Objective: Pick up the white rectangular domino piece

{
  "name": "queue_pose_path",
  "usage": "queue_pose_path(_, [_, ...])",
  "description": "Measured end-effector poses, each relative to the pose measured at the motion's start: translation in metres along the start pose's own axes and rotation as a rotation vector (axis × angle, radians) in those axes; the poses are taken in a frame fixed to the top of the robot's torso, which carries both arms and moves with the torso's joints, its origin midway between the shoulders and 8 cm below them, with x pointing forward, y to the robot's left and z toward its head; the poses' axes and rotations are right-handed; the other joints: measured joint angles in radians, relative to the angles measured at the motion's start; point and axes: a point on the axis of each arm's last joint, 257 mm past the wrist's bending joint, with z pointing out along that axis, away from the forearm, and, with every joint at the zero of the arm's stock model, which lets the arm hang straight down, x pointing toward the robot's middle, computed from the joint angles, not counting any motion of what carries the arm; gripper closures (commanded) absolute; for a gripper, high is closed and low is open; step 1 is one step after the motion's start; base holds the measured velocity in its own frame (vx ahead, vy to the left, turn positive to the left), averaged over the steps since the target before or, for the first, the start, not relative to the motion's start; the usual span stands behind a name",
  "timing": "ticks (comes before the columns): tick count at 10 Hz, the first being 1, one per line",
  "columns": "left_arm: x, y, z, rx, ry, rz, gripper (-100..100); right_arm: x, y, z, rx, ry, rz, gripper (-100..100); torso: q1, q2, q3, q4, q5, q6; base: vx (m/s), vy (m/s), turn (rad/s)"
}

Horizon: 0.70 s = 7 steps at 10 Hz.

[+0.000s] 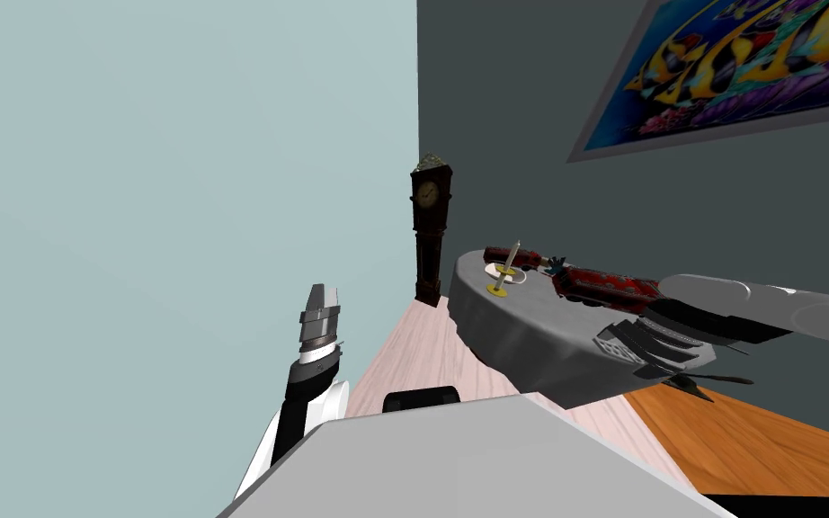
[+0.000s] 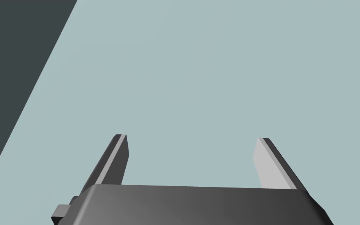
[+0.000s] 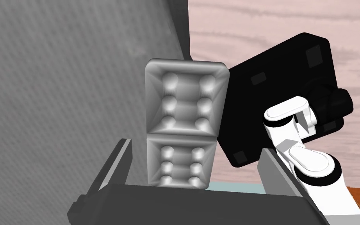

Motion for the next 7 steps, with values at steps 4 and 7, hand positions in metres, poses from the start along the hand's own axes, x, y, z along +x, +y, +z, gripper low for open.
queue_pose_path(4, [0.000,0.000,0.000,0.000,0.000,0.000,0,-0.012,-0.011,0.000,0.010,0.019,-0.001,-100,0.000,-0.001,0.000,0.000,0.000,0.000,-0.050,-0.029,-0.007])
queue_pose_path(7, [0.000,0.000,0.000,0.000,0.000,0.000,0,-0.025,-0.023,-0.002,0.026,0.031,-0.002,-100,0.000,-0.001,0.000,0.000,0.000,0.000,-0.052,-0.028,-0.004])
